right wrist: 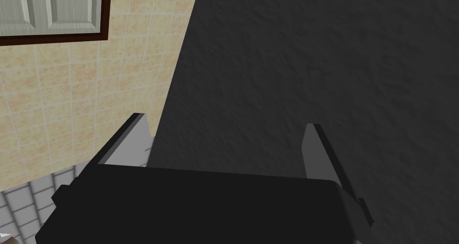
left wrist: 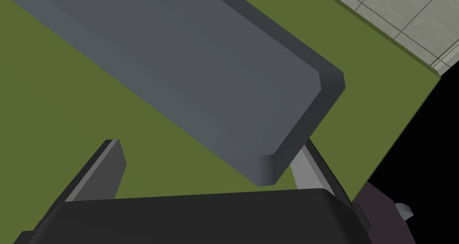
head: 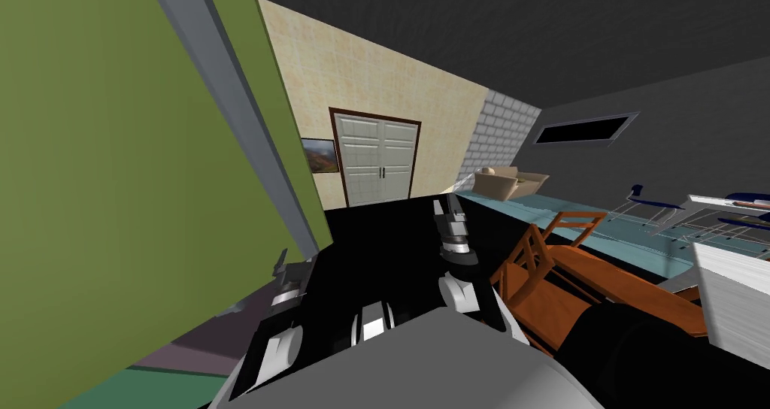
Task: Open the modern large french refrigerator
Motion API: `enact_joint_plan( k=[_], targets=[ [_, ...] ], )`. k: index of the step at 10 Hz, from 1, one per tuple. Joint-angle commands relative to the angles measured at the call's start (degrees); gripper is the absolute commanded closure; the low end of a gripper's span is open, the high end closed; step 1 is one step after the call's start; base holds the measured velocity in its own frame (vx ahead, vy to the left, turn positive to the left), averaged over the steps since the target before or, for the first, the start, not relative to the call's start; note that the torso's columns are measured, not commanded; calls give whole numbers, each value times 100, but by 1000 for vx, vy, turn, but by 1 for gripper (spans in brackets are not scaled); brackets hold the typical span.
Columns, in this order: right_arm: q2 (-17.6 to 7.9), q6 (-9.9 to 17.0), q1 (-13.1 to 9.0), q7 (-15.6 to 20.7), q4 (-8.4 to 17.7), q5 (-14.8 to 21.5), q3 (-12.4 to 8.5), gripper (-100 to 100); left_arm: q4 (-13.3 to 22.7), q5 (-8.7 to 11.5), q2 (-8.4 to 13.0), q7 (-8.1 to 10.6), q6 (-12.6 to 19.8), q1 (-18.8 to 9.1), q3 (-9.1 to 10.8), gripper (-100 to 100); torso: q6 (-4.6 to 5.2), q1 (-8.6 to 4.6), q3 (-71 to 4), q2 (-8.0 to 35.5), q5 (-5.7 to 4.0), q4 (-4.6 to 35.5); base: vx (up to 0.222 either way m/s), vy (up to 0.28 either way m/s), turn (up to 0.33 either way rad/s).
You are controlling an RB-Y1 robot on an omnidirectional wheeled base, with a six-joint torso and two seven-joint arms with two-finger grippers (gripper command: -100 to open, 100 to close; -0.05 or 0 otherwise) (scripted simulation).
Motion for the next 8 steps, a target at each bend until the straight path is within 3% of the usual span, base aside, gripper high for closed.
enact_joint_plan(
  k=[1, 2, 3, 8],
  targets=[
    [0, 0, 0, 0, 0, 0, 0, 0, -324, 45, 44, 8, 350, -108, 47, -100, -4, -13, 7, 15, -10, 11, -42, -18, 20],
    [0, 0, 0, 0, 0, 0, 0, 0, -228, 26, 5, -28, 321, -18, 25, -100, -7, -22, 10, 22, -21, 26, -10, -4, 7],
    [0, 0, -1, 0, 0, 0, 1, 0, -224, 28, 8, -32, 375, -10, 31, 0, -12, -12, 5, 11, -13, 12, 0, 0, 0],
    [0, 0, 0, 0, 0, 0, 0, 0, -163, 26, 6, -39, 425, 40, 23, 0, -18, 27, -23, -38, 11, -24, 0, 0, 0]
  ],
)
